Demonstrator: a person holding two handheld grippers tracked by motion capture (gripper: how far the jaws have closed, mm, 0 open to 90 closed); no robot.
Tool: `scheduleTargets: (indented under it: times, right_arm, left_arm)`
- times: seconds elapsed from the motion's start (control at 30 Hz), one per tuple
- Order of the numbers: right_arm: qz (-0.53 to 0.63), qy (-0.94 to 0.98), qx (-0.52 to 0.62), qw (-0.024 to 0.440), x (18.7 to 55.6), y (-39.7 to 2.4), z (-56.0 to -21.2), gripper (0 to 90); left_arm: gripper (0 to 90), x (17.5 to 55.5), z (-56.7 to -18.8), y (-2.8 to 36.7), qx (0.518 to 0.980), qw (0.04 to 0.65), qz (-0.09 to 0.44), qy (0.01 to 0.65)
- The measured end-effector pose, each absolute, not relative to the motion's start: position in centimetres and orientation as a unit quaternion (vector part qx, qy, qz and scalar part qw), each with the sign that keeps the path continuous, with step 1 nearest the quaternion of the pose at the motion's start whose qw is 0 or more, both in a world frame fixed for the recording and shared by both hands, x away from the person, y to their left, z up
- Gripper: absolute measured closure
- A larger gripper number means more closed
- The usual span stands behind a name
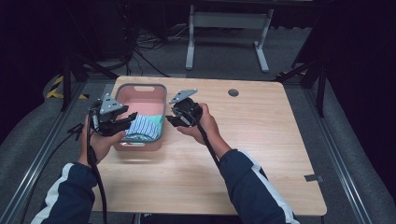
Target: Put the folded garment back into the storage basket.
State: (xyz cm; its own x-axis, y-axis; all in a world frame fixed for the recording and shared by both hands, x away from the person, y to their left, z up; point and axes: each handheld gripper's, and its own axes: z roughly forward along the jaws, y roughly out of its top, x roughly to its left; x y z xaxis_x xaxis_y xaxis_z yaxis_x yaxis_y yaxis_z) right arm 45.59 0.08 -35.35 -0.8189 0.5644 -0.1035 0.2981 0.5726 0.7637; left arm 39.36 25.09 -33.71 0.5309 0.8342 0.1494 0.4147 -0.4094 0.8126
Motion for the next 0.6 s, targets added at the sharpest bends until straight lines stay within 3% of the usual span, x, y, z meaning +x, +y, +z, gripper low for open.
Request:
scheduleTargets:
  times: [0.6]
  right_arm:
    - [0.37,0.874,0.246,0.198,42.9,-6.1,-34.8,54.9]
  left_arm:
    - [47.7,37.9,-34.5,21.6,0.807,0.387,0.269,0.356]
